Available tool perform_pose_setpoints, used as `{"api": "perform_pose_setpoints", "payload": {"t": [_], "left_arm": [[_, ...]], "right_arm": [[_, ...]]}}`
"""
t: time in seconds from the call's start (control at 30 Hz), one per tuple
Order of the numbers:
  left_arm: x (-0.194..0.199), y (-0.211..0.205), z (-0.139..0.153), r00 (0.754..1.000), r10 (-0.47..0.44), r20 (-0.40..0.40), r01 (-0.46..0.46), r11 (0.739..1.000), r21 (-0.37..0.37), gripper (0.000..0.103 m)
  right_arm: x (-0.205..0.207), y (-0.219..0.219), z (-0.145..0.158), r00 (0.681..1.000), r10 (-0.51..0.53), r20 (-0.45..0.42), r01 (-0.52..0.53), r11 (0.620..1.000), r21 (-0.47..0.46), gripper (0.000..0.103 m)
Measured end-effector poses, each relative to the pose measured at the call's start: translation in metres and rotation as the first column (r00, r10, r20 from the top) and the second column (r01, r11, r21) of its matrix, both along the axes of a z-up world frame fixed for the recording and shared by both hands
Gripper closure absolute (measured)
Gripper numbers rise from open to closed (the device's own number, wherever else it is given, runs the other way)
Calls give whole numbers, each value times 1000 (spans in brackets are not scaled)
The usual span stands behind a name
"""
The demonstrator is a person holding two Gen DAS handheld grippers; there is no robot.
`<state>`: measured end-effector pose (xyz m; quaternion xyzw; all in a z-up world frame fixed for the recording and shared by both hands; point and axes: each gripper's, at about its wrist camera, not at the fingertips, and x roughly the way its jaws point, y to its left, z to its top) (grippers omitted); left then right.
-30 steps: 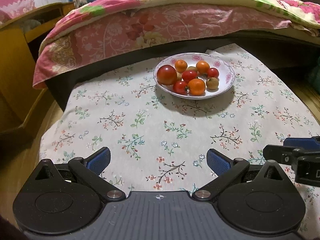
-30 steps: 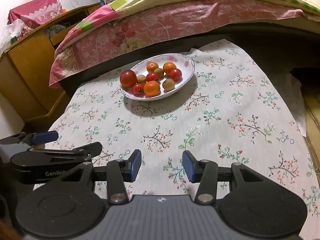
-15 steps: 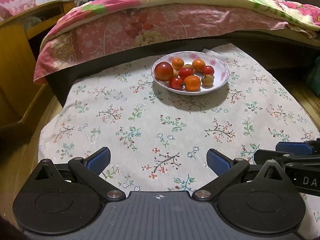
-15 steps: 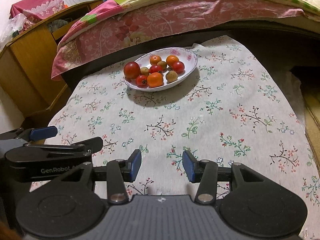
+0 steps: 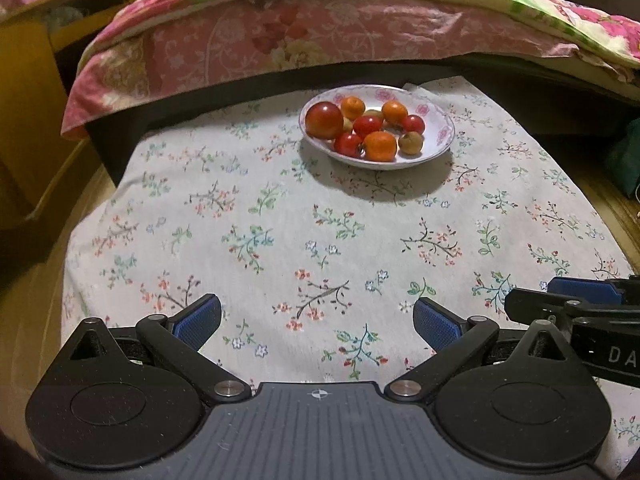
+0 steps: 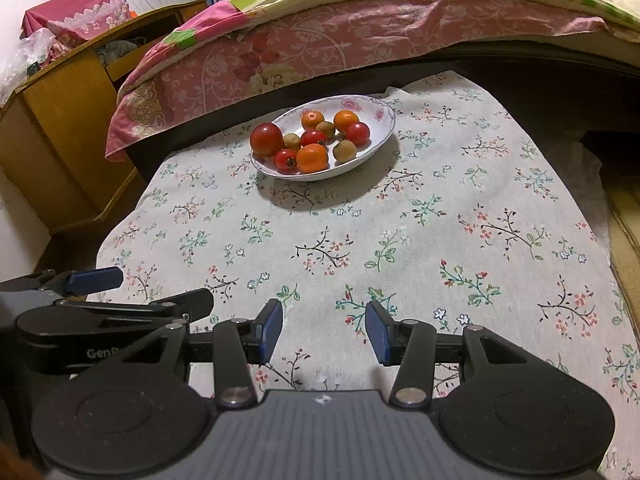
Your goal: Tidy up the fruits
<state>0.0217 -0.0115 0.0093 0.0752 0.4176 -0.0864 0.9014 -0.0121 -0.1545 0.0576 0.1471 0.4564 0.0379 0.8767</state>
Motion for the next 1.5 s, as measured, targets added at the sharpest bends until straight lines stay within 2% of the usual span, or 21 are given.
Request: {"api": "perform_pose_setpoints", "payload": {"t": [0.27, 0.5, 1.03, 1.3, 1.5], "left_arm": [[-2, 2, -3, 1000, 17, -5, -17, 1000, -16, 0], [-5, 1, -3, 1000, -4, -8, 4, 1000, -28, 0], [-8, -1, -2, 1000, -2, 16, 2, 1000, -1, 0], [-4, 2, -2, 999, 16, -34, -17, 999, -28, 0], [-8, 0, -2, 1000, 9, 2, -9, 1000, -6, 0]], "right_arm": [[-2, 2, -2, 1000, 1, -13, -1, 1000, -6, 58], [-2, 4, -5, 1000, 6, -27, -6, 1000, -10, 58], [-2, 4, -8, 999, 9, -31, -9, 1000, -6, 58], [-2, 5, -7, 1000, 6, -25, -6, 1000, 1, 58], [-2, 5, -8, 1000, 9, -26, -9, 1000, 0, 58]]}}
